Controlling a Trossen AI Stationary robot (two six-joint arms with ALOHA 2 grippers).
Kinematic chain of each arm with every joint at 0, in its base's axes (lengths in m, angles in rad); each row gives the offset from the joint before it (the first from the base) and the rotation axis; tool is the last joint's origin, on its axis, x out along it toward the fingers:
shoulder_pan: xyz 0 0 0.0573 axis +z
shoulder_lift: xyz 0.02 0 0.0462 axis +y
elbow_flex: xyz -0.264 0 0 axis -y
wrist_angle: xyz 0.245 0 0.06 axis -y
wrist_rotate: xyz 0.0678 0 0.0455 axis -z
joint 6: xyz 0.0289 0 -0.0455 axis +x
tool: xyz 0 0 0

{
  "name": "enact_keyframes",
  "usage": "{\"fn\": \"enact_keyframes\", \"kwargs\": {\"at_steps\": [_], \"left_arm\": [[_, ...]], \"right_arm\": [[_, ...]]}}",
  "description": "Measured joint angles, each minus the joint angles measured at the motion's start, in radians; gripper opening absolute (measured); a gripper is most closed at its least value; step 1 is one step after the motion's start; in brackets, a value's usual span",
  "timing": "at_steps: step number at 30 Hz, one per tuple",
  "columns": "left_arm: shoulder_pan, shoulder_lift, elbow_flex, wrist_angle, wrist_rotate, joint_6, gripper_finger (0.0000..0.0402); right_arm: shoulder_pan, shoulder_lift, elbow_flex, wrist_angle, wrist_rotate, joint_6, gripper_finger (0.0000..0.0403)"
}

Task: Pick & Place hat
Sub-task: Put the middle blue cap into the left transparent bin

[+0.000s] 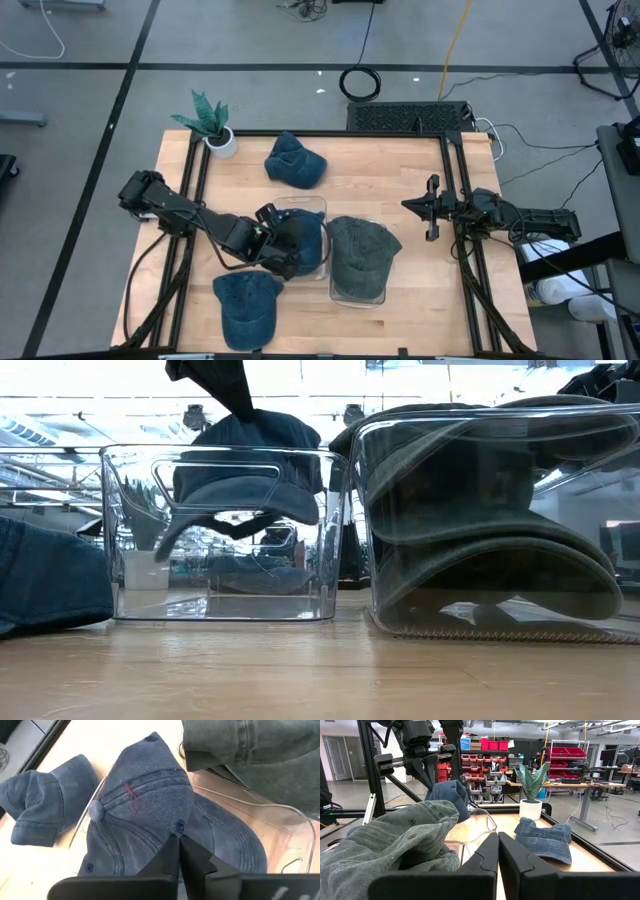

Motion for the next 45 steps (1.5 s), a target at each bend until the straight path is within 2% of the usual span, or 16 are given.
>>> {"fn": "enact_keyframes", "kwargs": {"at_steps": [7, 14, 36, 45], "left_arm": [[0.000, -0.001, 0.000, 0.001, -0.001, 0.011, 0.0058], [0.000, -0.001, 0.000, 0.001, -0.001, 0.012, 0.0082], [0.003, -0.001, 0.000, 0.038, 0.036, 0.278, 0.0031], [0.014, 0.000, -0.005, 0.101, 0.029, 0.250, 0.0033]], "right_arm": [[0.000, 0.000, 0.000, 0.000, 0.000, 0.000, 0.0000], [0.000, 0.000, 0.000, 0.000, 0.000, 0.000, 0.0000], [0.000, 0.000, 0.000, 0.000, 0.000, 0.000, 0.0000], [0.000, 0.000, 0.000, 0.000, 0.000, 0.000, 0.0000]]}}
